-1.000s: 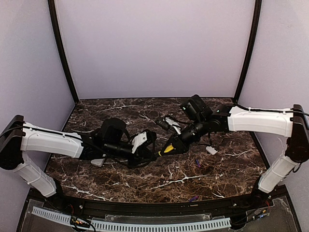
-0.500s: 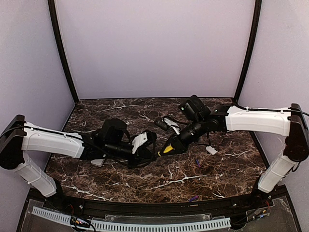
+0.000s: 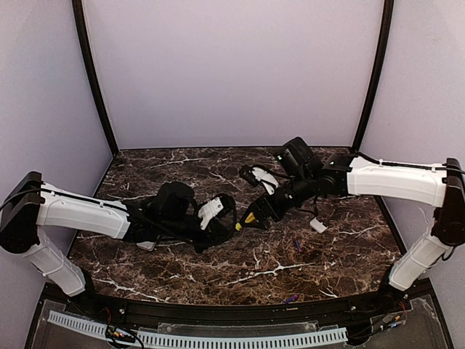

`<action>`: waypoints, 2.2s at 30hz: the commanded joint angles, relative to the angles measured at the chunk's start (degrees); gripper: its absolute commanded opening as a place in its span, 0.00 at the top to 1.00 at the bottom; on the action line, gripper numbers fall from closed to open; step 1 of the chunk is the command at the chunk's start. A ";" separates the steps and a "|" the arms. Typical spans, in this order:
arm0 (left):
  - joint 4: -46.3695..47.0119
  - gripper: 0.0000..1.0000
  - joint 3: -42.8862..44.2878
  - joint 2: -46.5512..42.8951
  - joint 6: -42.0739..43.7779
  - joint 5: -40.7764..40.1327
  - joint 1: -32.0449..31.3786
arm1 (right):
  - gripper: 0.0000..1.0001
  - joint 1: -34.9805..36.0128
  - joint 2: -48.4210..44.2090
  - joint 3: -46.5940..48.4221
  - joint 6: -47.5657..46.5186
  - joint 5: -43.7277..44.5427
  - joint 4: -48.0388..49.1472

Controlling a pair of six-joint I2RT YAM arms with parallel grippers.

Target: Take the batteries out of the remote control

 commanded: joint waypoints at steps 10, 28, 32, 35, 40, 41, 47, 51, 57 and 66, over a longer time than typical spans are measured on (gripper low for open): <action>-12.16 1.00 5.40 7.21 -14.56 -20.15 4.54 | 0.09 -1.19 -7.99 -1.86 2.56 15.58 1.67; -27.47 1.00 15.45 16.41 -27.25 -31.17 16.89 | 0.10 -1.27 -6.13 -2.03 2.22 16.18 2.31; -28.36 1.00 17.67 18.65 -27.35 -31.44 18.78 | 0.10 -1.28 -6.02 -2.34 2.10 16.41 2.38; -28.57 1.00 19.23 19.69 -26.71 -31.27 20.36 | 0.09 -1.28 -5.94 -2.63 1.96 16.60 2.38; -28.91 1.00 22.56 22.35 -25.66 -30.40 22.33 | 0.09 -1.27 -5.56 -2.65 1.78 16.86 2.47; -29.11 1.00 22.93 22.66 -25.46 -30.24 22.76 | 0.09 -1.28 -5.46 -2.65 1.78 16.86 2.48; -29.20 0.99 25.02 24.85 -24.49 -30.03 23.81 | 0.09 -1.28 -4.89 -2.70 1.53 17.12 2.61; -28.62 0.95 25.02 25.34 -23.96 -30.52 23.84 | 0.09 -1.28 -4.71 -2.82 1.29 17.32 2.66; -27.94 0.91 24.86 25.86 -23.79 -31.19 23.93 | 0.09 -1.37 -4.54 -2.83 1.08 17.56 2.67; -27.54 0.79 25.03 25.75 -23.83 -30.32 23.93 | 0.09 -1.37 -4.66 -3.01 1.21 17.74 2.76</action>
